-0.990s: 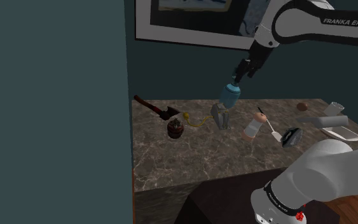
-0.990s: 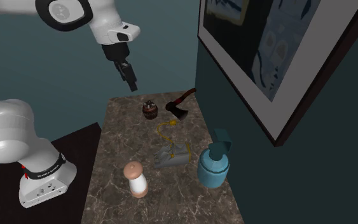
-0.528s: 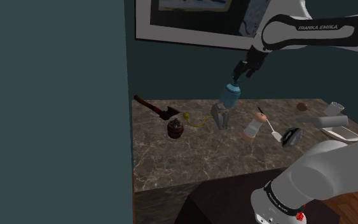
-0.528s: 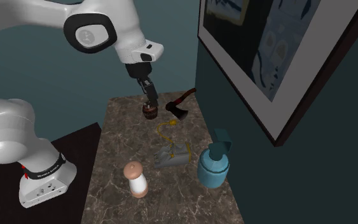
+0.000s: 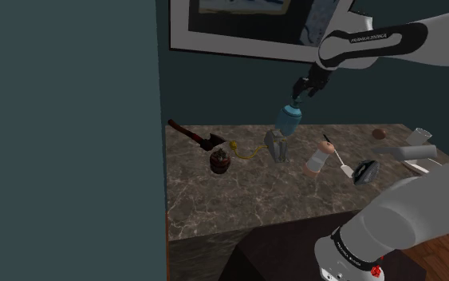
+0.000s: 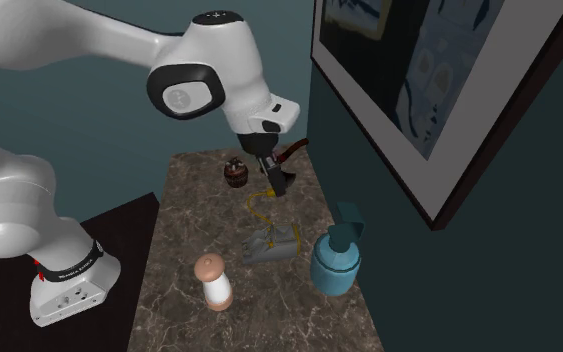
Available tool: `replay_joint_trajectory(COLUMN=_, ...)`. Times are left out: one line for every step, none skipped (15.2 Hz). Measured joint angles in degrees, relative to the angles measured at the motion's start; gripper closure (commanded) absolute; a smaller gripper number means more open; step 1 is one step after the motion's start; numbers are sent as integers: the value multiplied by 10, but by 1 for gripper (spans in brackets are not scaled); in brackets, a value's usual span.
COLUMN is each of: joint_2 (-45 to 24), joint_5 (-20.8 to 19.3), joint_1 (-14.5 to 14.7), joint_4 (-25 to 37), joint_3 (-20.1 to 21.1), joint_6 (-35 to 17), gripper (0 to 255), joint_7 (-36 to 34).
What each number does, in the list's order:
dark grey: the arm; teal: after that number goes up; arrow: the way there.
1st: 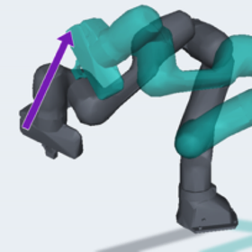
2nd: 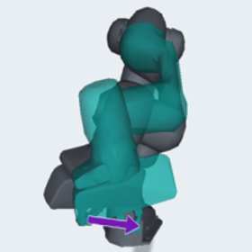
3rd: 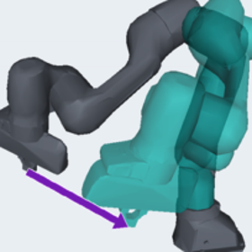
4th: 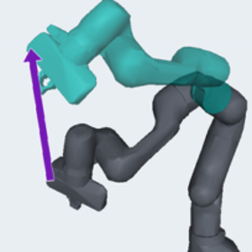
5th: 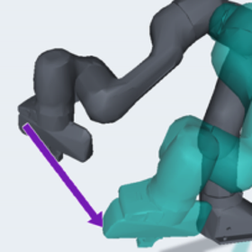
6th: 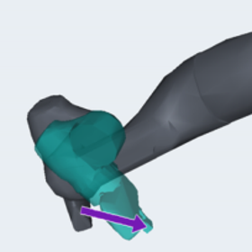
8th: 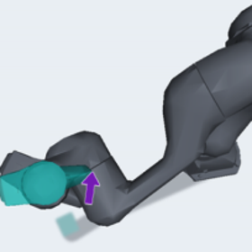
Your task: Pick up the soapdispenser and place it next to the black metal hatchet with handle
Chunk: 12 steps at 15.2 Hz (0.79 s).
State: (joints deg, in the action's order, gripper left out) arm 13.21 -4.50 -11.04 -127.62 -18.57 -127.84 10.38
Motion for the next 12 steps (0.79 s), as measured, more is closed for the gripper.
replay_joint_trajectory(joint_2=-16, joint_5=7, joint_1=-2, joint_4=7, joint_3=-7, joint_6=-13, gripper=0, joint_7=6)
replay_joint_trajectory(joint_2=-31, joint_5=15, joint_1=-4, joint_4=13, joint_3=-14, joint_6=-25, gripper=0, joint_7=10)
replay_joint_trajectory(joint_2=-51, joint_5=25, joint_1=-6, joint_4=25, joint_3=-21, joint_6=-35, gripper=0, joint_7=17)
replay_joint_trajectory(joint_2=-64, joint_5=35, joint_1=-9, joint_4=34, joint_3=-28, joint_6=-42, gripper=0, joint_7=25)
replay_joint_trajectory(joint_2=-87, joint_5=49, joint_1=-13, joint_4=54, joint_3=-37, joint_6=-47, gripper=0, joint_7=37)
replay_joint_trajectory(joint_2=-103, joint_5=61, joint_1=-16, joint_4=62, joint_3=-43, joint_6=-57, gripper=0, joint_7=45)
replay_joint_trajectory(joint_2=-121, joint_5=75, joint_1=-19, joint_4=68, joint_3=-48, joint_6=-71, gripper=0, joint_7=54)
replay_joint_trajectory(joint_2=-144, joint_5=91, joint_1=-23, joint_4=82, joint_3=-53, joint_6=-80, gripper=0, joint_7=63)
replay_joint_trajectory(joint_2=-162, joint_5=105, joint_1=-28, joint_4=96, joint_3=-56, joint_6=-85, gripper=0, joint_7=72)
replay_joint_trajectory(joint_2=-179, joint_5=120, joint_1=-33, joint_4=107, joint_3=-60, joint_6=-93, gripper=0, joint_7=81)
replay_joint_trajectory(joint_2=-196, joint_5=135, joint_1=-40, joint_4=123, joint_3=-63, joint_6=-94, gripper=0, joint_7=92)
replay_joint_trajectory(joint_2=-209, joint_5=145, joint_1=-44, joint_4=132, joint_3=-63, joint_6=-98, gripper=0, joint_7=97)
